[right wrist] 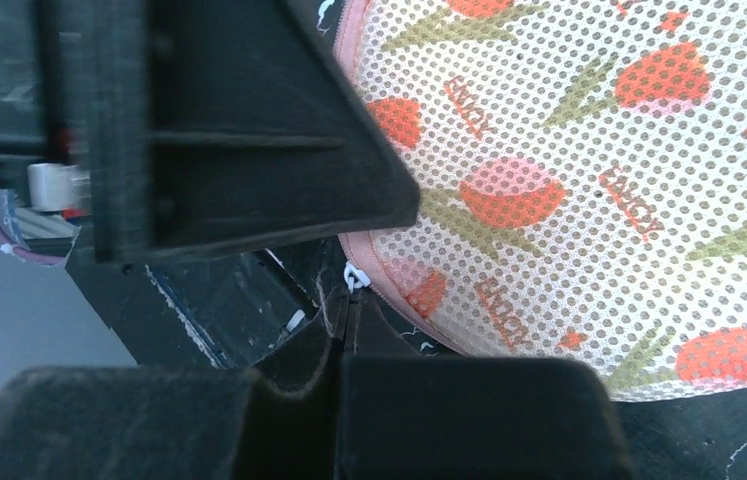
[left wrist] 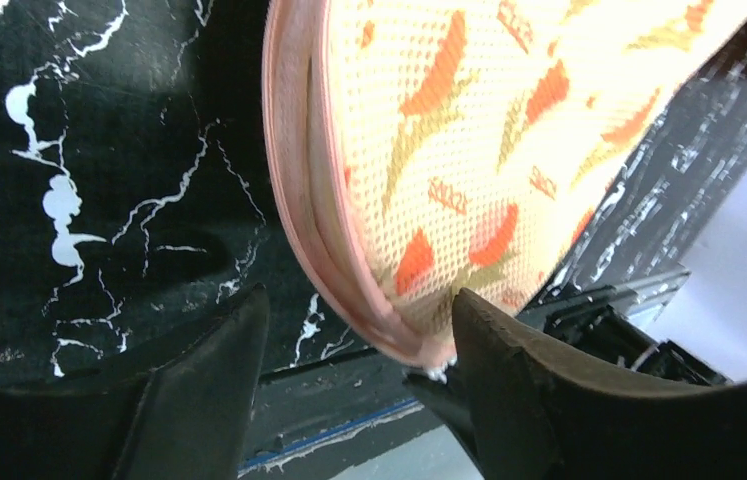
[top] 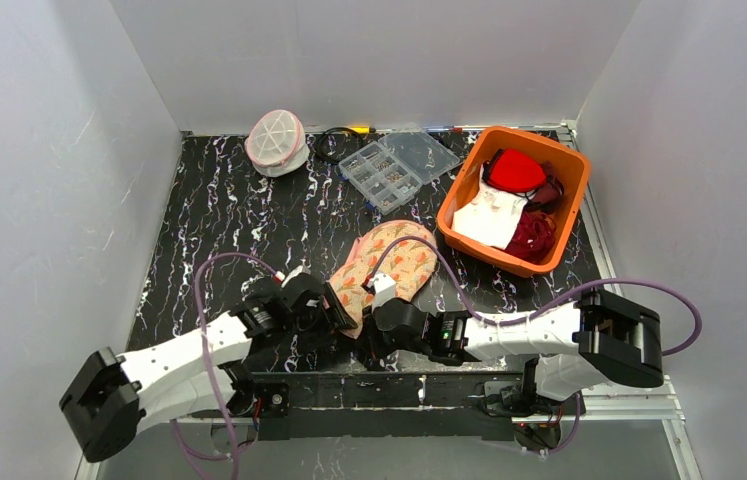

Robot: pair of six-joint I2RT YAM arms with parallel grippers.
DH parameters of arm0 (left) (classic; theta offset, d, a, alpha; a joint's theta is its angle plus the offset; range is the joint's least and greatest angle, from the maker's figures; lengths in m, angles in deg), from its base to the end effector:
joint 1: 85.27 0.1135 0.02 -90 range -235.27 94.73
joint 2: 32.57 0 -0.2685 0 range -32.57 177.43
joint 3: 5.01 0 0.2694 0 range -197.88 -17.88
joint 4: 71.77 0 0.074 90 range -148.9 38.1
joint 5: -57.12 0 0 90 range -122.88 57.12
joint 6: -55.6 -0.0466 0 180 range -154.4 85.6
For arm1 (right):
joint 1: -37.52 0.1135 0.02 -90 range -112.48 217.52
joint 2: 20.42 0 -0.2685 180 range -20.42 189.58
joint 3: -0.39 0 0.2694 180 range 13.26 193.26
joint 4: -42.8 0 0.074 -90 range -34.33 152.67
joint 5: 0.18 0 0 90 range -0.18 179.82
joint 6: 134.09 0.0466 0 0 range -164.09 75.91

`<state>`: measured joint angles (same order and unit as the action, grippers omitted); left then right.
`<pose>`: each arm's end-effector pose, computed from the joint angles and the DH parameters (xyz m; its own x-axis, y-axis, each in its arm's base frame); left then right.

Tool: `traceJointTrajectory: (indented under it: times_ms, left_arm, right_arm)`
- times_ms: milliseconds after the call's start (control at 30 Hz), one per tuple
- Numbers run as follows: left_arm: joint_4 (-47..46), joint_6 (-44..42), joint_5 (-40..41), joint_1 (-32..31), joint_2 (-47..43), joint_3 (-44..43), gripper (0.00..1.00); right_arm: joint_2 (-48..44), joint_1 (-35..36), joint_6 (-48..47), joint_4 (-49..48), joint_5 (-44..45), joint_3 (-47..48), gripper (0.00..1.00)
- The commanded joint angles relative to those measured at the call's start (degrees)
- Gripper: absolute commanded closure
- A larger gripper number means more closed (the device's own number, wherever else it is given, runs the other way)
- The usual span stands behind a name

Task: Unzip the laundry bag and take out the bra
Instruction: Unzip the laundry bag at the center of the board.

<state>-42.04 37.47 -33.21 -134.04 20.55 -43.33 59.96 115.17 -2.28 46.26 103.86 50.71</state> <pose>0.1351 -0.1546 0.1749 -0.8611 -0.4593 -0.2180 -0.2044 0.7054 -0.6787 0.0769 0.2981 0.1775 -0.6910 -0.1320 -0.7107 -0.5954 0.6616 0.4559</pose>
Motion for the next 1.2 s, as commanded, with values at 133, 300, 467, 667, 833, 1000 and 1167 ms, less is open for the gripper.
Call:
traceJointTrajectory:
  times_ms: [133, 300, 467, 667, 833, 1000, 1167]
  left_arm:
    - [0.0, 3.6, 5.7, -0.2, 7.1, -5.1, 0.57]
    - [3.3, 3.9, 8.6, -0.2, 6.1, -6.7, 0.79]
    - [5.6, 4.5, 10.3, -0.2, 5.1, -7.0, 0.98]
    - [8.5, 6.1, 12.5, -0.1, 4.0, -6.9, 1.0]
    - [11.1, 7.7, 14.0, 0.4, 3.2, -7.3, 1.0]
    - [11.7, 8.0, 14.1, 0.9, 2.5, -7.2, 1.0]
    - [11.9, 7.8, 14.0, 1.4, 2.0, -7.2, 1.0]
  right_arm:
    - [-2.3, 0.2, -0.3, -2.1, -1.6, 1.0, 0.99]
    - [-3.7, 0.3, -0.1, -1.0, -1.4, 0.3, 0.99]
    - [-5.1, 0.2, -0.1, 0.6, -0.7, -0.3, 0.99]
    - [-7.7, 0.3, 0.3, 2.8, 0.3, -1.6, 0.99]
    - [-9.8, 0.2, 0.9, 4.4, 1.3, -3.3, 0.99]
    - [-11.8, 0.2, 1.4, 5.9, 2.9, -4.9, 0.99]
    - [-13.2, 0.3, 1.9, 6.8, 4.4, -5.9, 0.99]
